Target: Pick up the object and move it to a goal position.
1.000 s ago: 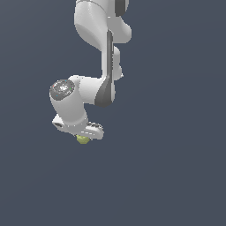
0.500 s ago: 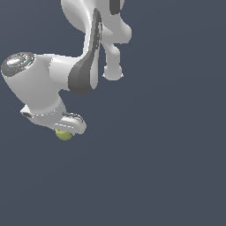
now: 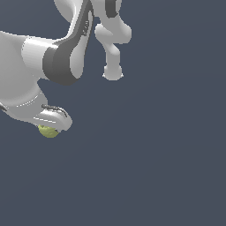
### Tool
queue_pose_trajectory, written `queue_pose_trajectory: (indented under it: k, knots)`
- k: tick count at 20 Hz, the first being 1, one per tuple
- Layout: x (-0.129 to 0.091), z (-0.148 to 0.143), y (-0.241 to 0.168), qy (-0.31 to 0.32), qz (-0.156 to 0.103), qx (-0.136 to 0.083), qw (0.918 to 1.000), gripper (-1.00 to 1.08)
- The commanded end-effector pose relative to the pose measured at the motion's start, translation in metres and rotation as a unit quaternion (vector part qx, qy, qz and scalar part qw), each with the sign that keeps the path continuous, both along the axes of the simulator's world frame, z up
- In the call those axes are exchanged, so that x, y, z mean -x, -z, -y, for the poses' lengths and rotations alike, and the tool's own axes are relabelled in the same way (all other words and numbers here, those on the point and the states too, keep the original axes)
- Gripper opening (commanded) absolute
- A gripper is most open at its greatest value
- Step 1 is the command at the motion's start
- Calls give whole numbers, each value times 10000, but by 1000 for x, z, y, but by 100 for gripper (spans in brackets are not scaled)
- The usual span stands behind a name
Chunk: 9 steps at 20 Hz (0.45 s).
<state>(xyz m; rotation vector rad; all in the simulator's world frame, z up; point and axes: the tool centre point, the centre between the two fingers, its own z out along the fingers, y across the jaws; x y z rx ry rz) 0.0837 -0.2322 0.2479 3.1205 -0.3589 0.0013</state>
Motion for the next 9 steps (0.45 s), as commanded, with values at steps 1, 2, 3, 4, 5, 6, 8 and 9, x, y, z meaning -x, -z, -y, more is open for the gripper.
queue_pose_trajectory:
  k: [1, 2, 3, 4, 5, 6, 8, 9]
  knots:
    - [-2, 4, -6, -4, -4, -2, 10000, -100]
    - [-3, 5, -8, -4, -4, -2, 10000, -100]
    - [-3, 6, -9, -4, -4, -2, 10000, -100]
    - [-4, 7, -11, -4, -4, -2, 10000, -100]
    - [-4, 8, -11, -4, -4, -2, 10000, -100]
    - [-4, 8, -12, -4, -4, -2, 10000, -100]
    - [-5, 9, -13, -4, -4, -2, 10000, -100]
    - [-5, 9, -13, -4, -4, -2, 10000, -100]
